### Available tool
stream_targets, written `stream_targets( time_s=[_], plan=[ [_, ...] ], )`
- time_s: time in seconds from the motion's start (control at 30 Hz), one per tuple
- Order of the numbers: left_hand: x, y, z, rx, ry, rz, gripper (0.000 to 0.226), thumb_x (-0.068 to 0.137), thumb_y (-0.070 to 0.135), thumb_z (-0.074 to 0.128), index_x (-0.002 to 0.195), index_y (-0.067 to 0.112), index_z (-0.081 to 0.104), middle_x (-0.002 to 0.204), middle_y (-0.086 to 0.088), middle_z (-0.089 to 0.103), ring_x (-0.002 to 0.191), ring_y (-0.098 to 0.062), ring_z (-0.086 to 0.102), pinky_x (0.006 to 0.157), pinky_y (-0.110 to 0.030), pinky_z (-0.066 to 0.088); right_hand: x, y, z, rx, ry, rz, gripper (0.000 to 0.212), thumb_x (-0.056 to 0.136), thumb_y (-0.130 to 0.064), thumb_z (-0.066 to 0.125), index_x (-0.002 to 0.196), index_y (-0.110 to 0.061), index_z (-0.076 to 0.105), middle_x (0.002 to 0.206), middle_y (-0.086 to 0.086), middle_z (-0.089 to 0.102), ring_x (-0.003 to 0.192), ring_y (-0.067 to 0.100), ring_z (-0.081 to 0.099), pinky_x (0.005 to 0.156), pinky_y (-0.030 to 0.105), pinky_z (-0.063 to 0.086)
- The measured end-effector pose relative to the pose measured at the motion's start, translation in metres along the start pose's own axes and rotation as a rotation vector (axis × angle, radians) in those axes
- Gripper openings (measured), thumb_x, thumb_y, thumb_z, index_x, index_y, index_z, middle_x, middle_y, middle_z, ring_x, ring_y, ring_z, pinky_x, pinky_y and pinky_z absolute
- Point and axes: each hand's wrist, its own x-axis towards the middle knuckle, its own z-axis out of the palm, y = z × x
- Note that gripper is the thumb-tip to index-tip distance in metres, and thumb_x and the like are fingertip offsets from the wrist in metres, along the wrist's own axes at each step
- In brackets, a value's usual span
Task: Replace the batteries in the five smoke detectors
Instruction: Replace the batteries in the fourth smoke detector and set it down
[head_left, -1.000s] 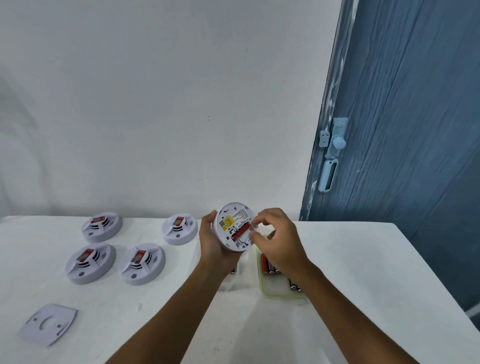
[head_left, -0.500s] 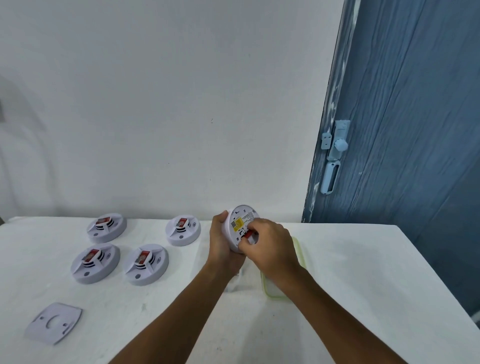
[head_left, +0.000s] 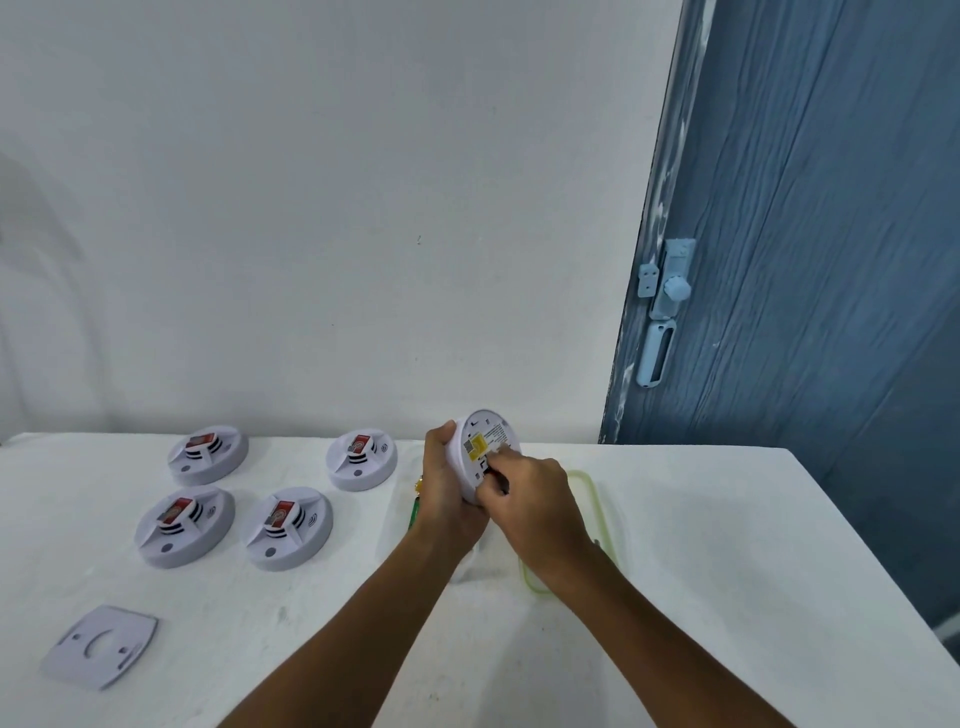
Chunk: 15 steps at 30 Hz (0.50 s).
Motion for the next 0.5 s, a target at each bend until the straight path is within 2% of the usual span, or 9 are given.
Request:
stream_targets(
  time_s=[0.13,0.23,0.33,0.4,0.47,0.5],
  plan=[
    [0.0030,-0.0007,-0.0025,-0.002,0.027,-0.018,0.051,0.079,0.048,0.059,0.109,0.007,0.064,0.090,-0.011,0.067,0.082,-0.024,0.067,0.067,-0.032,0.056,-0.0022,0.0011,0.0007,0.023,0.029,-0.020,0.023,0.087,-0.018,0.051,0.090,-0.002,0.067,0.090,0.017,0.070,0.074,0.030,0.065,0.066,0.040,0.057],
    [0.0028,0.0001,-0.0030,0.007,0.008,-0.010,0.046,0.083,0.048,0.052,0.100,0.007,0.065,0.087,-0.011,0.065,0.082,-0.023,0.063,0.074,-0.033,0.052,-0.0038,0.0014,0.0003,0.066,0.078,-0.038,0.029,0.085,-0.017,0.048,0.092,0.000,0.070,0.088,0.019,0.072,0.072,0.030,0.066,0.063,0.040,0.058],
    [0.0014,0.0013,-0.0020,0.009,-0.007,0.006,0.044,0.087,0.047,0.048,0.096,0.008,0.065,0.084,-0.011,0.065,0.079,-0.022,0.063,0.071,-0.032,0.052,-0.0035,0.0025,-0.0004,0.094,0.098,-0.067,0.027,0.083,-0.016,0.049,0.087,0.000,0.070,0.080,0.017,0.071,0.066,0.031,0.064,0.060,0.043,0.057],
    [0.0017,0.0022,-0.0017,-0.004,-0.015,0.007,0.044,0.088,0.047,0.047,0.100,0.009,0.065,0.083,-0.011,0.067,0.080,-0.023,0.064,0.065,-0.031,0.056,-0.0050,0.0026,-0.0017,0.098,0.103,-0.115,0.020,0.085,-0.012,0.055,0.091,-0.002,0.072,0.088,0.016,0.072,0.073,0.031,0.067,0.068,0.043,0.059],
    [0.0008,0.0039,0.0000,-0.034,-0.035,0.003,0.044,0.089,0.047,0.045,0.097,0.008,0.065,0.077,-0.011,0.068,0.079,-0.023,0.063,0.068,-0.032,0.054,-0.0064,0.0033,-0.0049,0.118,0.074,-0.149,0.023,0.087,-0.009,0.059,0.106,-0.004,0.072,0.108,0.014,0.072,0.096,0.028,0.069,0.088,0.035,0.057],
    [0.0006,0.0052,0.0002,-0.054,-0.054,-0.003,0.044,0.090,0.046,0.044,0.095,0.007,0.065,0.075,-0.011,0.068,0.079,-0.023,0.062,0.071,-0.032,0.052,-0.0063,0.0039,-0.0078,0.128,0.048,-0.169,0.027,0.088,-0.008,0.060,0.112,-0.005,0.071,0.115,0.012,0.070,0.105,0.026,0.066,0.093,0.029,0.052]
  ],
)
